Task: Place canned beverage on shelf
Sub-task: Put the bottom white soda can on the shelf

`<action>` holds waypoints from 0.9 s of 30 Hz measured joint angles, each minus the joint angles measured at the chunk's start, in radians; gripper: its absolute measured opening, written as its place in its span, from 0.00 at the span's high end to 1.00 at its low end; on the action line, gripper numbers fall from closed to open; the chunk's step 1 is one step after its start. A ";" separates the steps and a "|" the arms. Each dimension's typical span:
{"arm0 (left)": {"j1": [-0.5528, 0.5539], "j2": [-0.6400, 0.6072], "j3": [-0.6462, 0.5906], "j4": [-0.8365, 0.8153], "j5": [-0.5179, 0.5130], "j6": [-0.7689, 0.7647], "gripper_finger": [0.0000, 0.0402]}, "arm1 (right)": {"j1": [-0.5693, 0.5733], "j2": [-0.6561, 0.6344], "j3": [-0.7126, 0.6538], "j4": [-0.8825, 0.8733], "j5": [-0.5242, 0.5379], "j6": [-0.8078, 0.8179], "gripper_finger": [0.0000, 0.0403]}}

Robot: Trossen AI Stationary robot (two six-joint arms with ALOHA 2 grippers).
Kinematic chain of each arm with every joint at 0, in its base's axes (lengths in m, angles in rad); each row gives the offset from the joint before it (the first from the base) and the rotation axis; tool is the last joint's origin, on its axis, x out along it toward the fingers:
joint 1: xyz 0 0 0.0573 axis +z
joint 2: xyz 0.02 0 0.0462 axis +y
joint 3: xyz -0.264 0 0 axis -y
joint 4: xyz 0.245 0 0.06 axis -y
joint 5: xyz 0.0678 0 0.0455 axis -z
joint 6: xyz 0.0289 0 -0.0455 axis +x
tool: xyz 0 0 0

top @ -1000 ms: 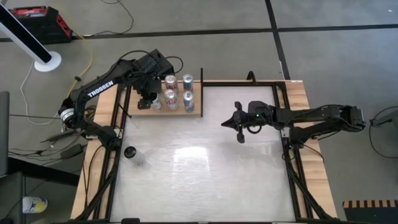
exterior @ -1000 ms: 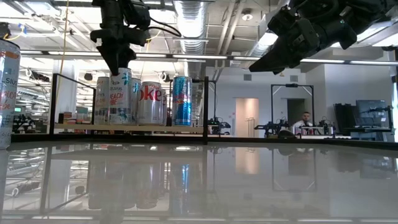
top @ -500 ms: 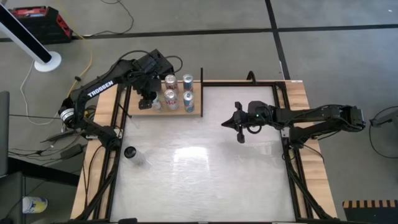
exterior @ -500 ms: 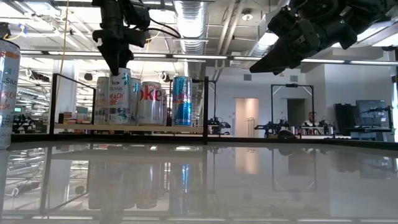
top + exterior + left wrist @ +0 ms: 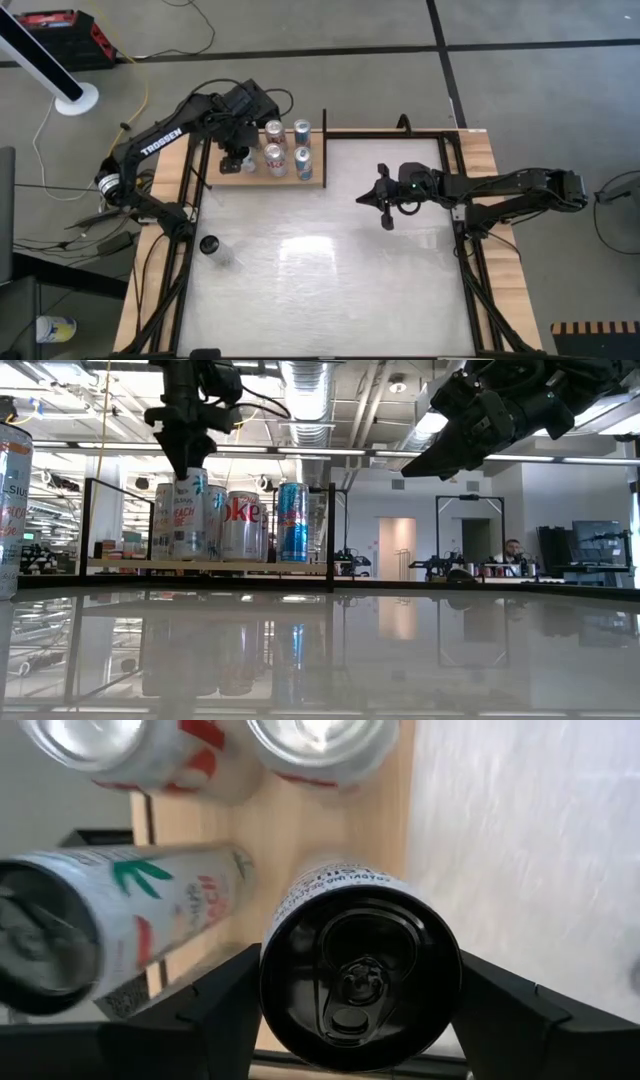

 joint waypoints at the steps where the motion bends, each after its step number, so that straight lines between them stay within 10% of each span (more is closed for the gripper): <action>1: 0.000 -0.001 0.005 0.001 0.004 0.004 0.37 | 0.000 0.000 0.000 0.001 0.000 0.000 0.93; 27: 0.000 -0.005 -0.035 0.028 -0.009 0.030 0.38 | 0.009 0.000 -0.001 0.000 0.000 0.016 0.93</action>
